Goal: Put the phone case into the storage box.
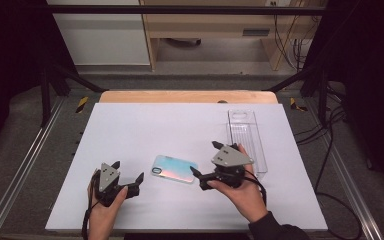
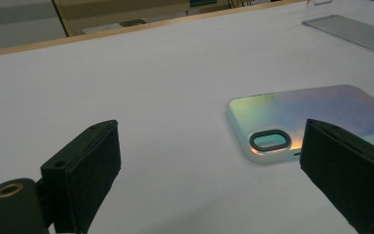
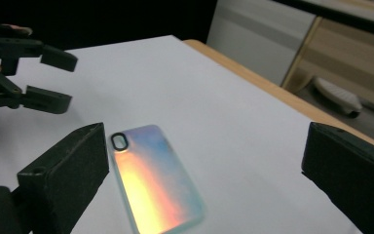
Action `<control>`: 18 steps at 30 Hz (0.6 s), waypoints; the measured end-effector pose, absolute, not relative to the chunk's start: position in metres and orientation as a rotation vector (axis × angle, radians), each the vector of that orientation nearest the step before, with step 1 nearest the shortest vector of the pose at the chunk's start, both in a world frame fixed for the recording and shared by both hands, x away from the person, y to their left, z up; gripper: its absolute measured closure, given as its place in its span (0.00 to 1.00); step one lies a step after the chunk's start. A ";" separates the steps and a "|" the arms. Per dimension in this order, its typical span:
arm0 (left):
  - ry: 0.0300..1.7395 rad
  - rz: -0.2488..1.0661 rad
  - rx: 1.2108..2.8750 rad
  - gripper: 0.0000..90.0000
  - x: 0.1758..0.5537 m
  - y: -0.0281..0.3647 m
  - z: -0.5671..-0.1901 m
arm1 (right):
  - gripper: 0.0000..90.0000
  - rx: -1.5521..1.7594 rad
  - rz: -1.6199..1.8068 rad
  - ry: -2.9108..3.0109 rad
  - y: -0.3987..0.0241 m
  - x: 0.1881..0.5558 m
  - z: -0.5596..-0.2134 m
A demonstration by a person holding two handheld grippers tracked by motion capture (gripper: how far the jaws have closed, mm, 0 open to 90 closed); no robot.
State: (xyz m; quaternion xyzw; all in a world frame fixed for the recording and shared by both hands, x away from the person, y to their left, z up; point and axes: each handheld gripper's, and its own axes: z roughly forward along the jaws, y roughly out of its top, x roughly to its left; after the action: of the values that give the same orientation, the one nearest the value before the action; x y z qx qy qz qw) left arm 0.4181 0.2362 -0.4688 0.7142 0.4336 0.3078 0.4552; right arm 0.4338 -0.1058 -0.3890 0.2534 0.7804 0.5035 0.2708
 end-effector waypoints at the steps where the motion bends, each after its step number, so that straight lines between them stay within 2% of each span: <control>1: 1.071 0.754 1.765 0.08 0.420 0.236 -0.470 | 0.04 0.678 1.351 2.129 -0.099 0.439 -0.390; 8: 1.046 0.761 1.759 0.06 0.425 0.237 -0.471 | 0.05 0.649 1.280 2.280 -0.061 0.465 -0.404; 18: 1.075 0.772 1.724 0.06 0.429 0.248 -0.472 | 0.07 0.668 1.194 2.421 -0.038 0.489 -0.431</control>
State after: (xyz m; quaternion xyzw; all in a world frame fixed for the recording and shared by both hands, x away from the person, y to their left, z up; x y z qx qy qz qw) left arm 0.4285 0.2485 -0.4717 0.7022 0.4378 0.3145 0.4652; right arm 0.4886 -0.0384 -0.4315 0.2364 0.8565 0.4223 0.1792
